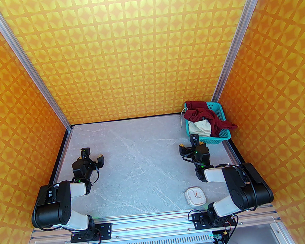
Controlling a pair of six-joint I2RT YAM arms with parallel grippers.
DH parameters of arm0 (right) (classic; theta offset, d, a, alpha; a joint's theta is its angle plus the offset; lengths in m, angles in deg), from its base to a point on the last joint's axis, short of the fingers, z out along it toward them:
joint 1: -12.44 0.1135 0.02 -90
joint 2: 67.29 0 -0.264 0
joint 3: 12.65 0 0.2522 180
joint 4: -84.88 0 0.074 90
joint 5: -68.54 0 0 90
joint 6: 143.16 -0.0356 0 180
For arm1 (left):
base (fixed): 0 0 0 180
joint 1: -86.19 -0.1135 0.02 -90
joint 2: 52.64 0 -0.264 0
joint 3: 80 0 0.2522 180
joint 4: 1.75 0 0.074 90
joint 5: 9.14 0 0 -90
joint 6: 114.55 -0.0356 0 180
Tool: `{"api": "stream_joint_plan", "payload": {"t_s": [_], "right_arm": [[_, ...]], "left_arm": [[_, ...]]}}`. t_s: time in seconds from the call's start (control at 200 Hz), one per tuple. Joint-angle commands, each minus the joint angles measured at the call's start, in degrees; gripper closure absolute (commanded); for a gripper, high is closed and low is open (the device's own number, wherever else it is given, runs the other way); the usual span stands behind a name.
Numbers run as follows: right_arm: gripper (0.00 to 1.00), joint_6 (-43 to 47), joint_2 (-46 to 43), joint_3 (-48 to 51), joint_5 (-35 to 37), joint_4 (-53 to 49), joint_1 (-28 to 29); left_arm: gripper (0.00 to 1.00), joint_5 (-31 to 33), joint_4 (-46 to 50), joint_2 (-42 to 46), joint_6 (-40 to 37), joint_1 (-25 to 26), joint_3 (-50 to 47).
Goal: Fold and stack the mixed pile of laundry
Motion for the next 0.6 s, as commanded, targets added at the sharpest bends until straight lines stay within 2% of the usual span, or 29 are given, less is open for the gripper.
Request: {"api": "stream_joint_plan", "payload": {"t_s": [0.0, 0.425, 0.535, 0.595], "right_arm": [[0.02, -0.34, 0.64, -0.69, 0.67, 1.01, 0.32], [0.01, -0.18, 0.60, -0.49, 0.67, 1.31, 0.34], [0.01, 0.54, -0.21, 1.65, -0.09, 4.92, 0.56], [0.02, 0.34, -1.98, 4.12, 3.81, 8.16, 1.58]], "left_arm": [[0.01, -0.45, -0.94, -0.63, 0.11, 0.15, 1.08], [0.01, 0.50, -0.77, -0.61, 0.16, 0.28, 1.23], [0.02, 3.09, 0.71, 1.89, -2.32, 2.76, 0.83], [0.02, 7.10, 4.42, 6.30, -2.88, 4.64, 0.64]]}}
